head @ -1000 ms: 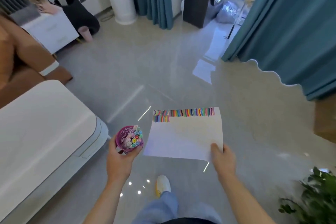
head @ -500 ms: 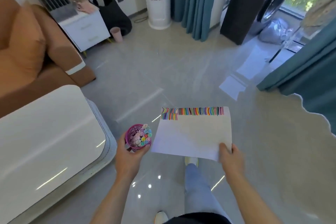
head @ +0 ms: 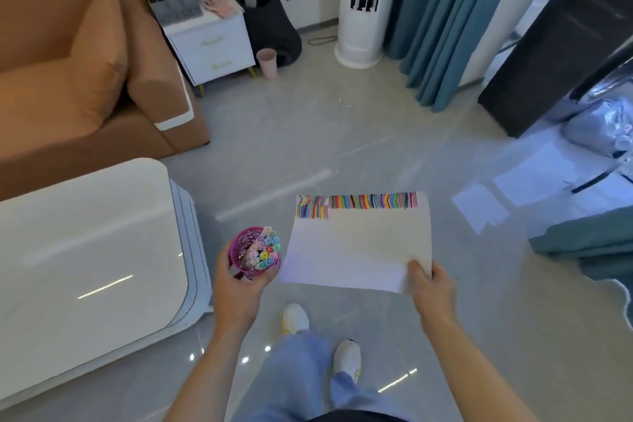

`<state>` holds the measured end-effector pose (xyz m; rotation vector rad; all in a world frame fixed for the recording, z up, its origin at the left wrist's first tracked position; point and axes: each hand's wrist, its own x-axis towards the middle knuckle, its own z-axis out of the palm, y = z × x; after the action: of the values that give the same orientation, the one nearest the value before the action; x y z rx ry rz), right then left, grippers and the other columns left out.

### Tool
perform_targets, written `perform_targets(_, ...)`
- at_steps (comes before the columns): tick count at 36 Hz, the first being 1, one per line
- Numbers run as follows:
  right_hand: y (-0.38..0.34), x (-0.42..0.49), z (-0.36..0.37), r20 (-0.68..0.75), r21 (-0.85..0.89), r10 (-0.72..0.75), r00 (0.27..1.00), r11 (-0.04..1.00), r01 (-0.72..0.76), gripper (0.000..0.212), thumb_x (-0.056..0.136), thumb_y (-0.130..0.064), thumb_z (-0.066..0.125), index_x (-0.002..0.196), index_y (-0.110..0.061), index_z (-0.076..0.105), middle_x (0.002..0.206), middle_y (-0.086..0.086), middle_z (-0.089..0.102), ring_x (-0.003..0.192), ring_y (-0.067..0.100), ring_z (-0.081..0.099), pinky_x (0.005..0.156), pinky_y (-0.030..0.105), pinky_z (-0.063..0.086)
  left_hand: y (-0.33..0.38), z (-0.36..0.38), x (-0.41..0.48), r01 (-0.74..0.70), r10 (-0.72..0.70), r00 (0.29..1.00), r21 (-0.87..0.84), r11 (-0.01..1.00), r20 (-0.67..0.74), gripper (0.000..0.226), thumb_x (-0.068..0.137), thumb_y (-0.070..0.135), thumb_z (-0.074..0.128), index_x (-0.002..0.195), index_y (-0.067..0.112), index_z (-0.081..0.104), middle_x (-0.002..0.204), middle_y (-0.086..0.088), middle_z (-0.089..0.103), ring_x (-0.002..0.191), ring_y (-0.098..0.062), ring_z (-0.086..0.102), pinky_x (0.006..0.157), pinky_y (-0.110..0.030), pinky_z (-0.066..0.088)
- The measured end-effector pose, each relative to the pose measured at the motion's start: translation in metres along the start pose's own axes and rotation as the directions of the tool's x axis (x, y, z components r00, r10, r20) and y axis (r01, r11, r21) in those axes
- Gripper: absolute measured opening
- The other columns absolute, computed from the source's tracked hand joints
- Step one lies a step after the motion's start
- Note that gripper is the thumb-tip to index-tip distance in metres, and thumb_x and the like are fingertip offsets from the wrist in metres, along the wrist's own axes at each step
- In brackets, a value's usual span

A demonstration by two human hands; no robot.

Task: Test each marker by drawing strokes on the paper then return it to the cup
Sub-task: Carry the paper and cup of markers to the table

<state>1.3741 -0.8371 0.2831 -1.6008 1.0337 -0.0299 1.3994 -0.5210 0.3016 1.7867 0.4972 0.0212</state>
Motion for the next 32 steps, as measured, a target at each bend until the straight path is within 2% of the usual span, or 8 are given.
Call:
perform_targets(3, -0.023, 0.025, 0.026, 0.027, -0.024, -0.001, 1.000, 1.000, 0.001, 0.009, 0.097, -0.020, 0.062, 0.099, -0.019, 0.071, 0.088, -0.003, 0.071, 0.075, 0.014, 0.063, 0.063, 0.029, 0.049, 0.007, 0.003, 0.030, 0.029, -0.029, 0.999, -0.006, 1.000, -0.041, 0.085, 0.048, 0.050, 0.095, 0.121, 0.054, 0.051, 0.111, 0.033, 0.063, 0.094, 0.010, 0.066, 0.079, -0.027, 0.052)
perform_targets(5, -0.038, 0.043, 0.047, 0.046, -0.040, -0.003, 0.999, 0.999, 0.005, 0.010, 0.097, -0.020, 0.061, 0.094, -0.018, 0.071, 0.083, -0.004, 0.070, 0.071, 0.012, 0.061, 0.060, 0.028, 0.048, 0.010, 0.004, 0.055, 0.036, -0.037, 0.997, -0.018, 0.999, -0.064, 0.085, 0.045, 0.052, 0.093, 0.120, 0.054, 0.052, 0.111, 0.033, 0.063, 0.095, 0.011, 0.065, 0.081, -0.029, 0.052)
perform_targets(8, -0.061, 0.069, 0.082, 0.064, -0.067, -0.018, 0.998, 0.998, 0.022, 0.012, 0.097, -0.017, 0.060, 0.090, -0.014, 0.069, 0.082, 0.001, 0.069, 0.069, 0.016, 0.059, 0.061, 0.030, 0.047, 0.016, 0.008, 0.100, 0.036, -0.038, 0.996, -0.017, 0.999, -0.076, 0.084, 0.043, 0.054, 0.092, 0.118, 0.055, 0.054, 0.109, 0.034, 0.063, 0.093, 0.012, 0.064, 0.078, -0.028, 0.052)
perform_targets(13, -0.105, 0.109, 0.146, 0.088, -0.095, -0.016, 0.996, 0.995, 0.024, 0.012, 0.097, -0.017, 0.058, 0.093, -0.016, 0.070, 0.085, -0.004, 0.073, 0.073, 0.013, 0.064, 0.060, 0.028, 0.050, 0.032, 0.009, 0.182, 0.040, -0.043, 0.995, -0.038, 0.998, -0.094, 0.079, 0.043, 0.053, 0.091, 0.112, 0.060, 0.052, 0.109, 0.035, 0.063, 0.095, 0.011, 0.065, 0.075, -0.020, 0.050)
perform_targets(16, -0.134, 0.131, 0.186, 0.110, -0.124, -0.021, 0.994, 0.992, 0.034, 0.012, 0.097, -0.017, 0.059, 0.092, -0.014, 0.069, 0.085, -0.001, 0.072, 0.073, 0.015, 0.063, 0.063, 0.030, 0.049, 0.045, 0.006, 0.228, 0.054, -0.057, 0.994, -0.031, 0.998, -0.096, 0.077, 0.052, 0.037, 0.097, 0.110, 0.061, 0.053, 0.108, 0.035, 0.063, 0.097, 0.006, 0.066, 0.076, -0.020, 0.051)
perform_targets(20, -0.173, 0.154, 0.238, 0.129, -0.134, -0.043, 0.991, 0.989, 0.060, 0.011, 0.097, -0.016, 0.060, 0.093, -0.013, 0.070, 0.088, 0.005, 0.072, 0.077, 0.021, 0.062, 0.073, 0.035, 0.049, 0.063, -0.002, 0.285, 0.052, -0.054, 0.992, -0.024, 0.998, -0.111, 0.075, 0.059, 0.024, 0.097, 0.107, 0.062, 0.053, 0.102, 0.041, 0.062, 0.090, 0.015, 0.064, 0.072, -0.019, 0.051)
perform_targets(26, -0.227, 0.184, 0.302, 0.170, -0.141, -0.067, 0.983, 0.986, 0.092, 0.016, 0.097, -0.016, 0.059, 0.085, -0.020, 0.070, 0.083, -0.002, 0.071, 0.072, 0.013, 0.062, 0.064, 0.029, 0.050, 0.088, -0.010, 0.358, 0.058, -0.065, 0.985, -0.048, 0.997, -0.159, 0.075, 0.060, 0.020, 0.096, 0.111, 0.057, 0.053, 0.105, 0.039, 0.061, 0.097, 0.015, 0.061, 0.065, -0.005, 0.050)
perform_targets(32, -0.272, 0.223, 0.371, 0.242, -0.202, -0.080, 0.967, 0.971, 0.131, 0.013, 0.097, -0.018, 0.059, 0.088, -0.017, 0.070, 0.083, 0.001, 0.071, 0.073, 0.018, 0.061, 0.067, 0.033, 0.048, 0.102, -0.013, 0.426, 0.080, -0.093, 0.970, -0.067, 0.995, -0.225, 0.075, 0.063, 0.022, 0.095, 0.112, 0.057, 0.051, 0.104, 0.043, 0.060, 0.095, 0.019, 0.060, 0.072, -0.015, 0.053)
